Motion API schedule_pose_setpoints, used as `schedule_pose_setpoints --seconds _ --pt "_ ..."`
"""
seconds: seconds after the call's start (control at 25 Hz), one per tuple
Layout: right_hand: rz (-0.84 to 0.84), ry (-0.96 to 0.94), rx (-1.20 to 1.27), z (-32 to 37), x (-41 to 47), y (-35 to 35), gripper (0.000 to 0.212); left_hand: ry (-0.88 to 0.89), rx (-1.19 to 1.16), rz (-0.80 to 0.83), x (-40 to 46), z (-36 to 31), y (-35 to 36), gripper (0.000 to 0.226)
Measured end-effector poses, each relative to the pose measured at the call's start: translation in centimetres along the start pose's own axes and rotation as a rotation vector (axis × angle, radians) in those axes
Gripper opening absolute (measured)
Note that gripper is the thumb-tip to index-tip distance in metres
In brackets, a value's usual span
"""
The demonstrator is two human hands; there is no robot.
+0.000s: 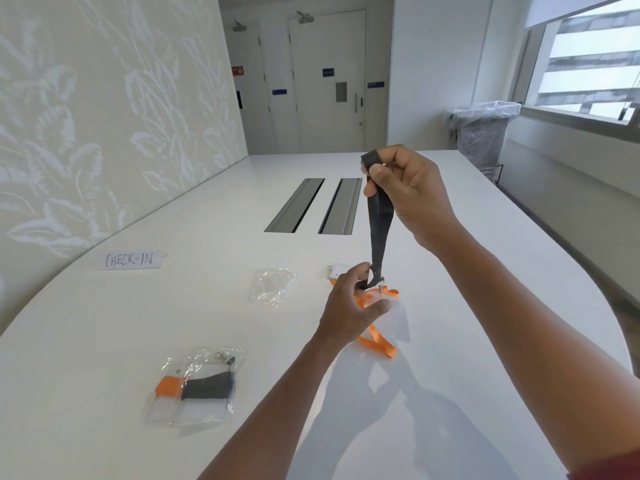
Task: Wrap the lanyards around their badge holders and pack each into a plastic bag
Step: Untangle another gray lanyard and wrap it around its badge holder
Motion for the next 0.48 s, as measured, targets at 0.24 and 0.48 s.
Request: schedule_pose_setpoints --seconds 0.24,0.48 --pt "0.024 -0.202 -0.039 4.6 1.4 0.4 0.011 -0.048 0.08 -0.006 -0.2 1.2 0.1 0.072" --pt "0.061 -0.274 -0.015 4.9 2.5 0.9 0.012 -0.046 0.073 -0.287 -1.0 1.1 -2.8 0.082"
Point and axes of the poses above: each hand's wrist, its own x-axis towards the middle knuckle, its own y-axis out of the palm, z = x × y, the point moved 10 cm from there along x, towards the middle knuckle, and after that the axes turned 12 degrees about z, right-handed, at the moved point
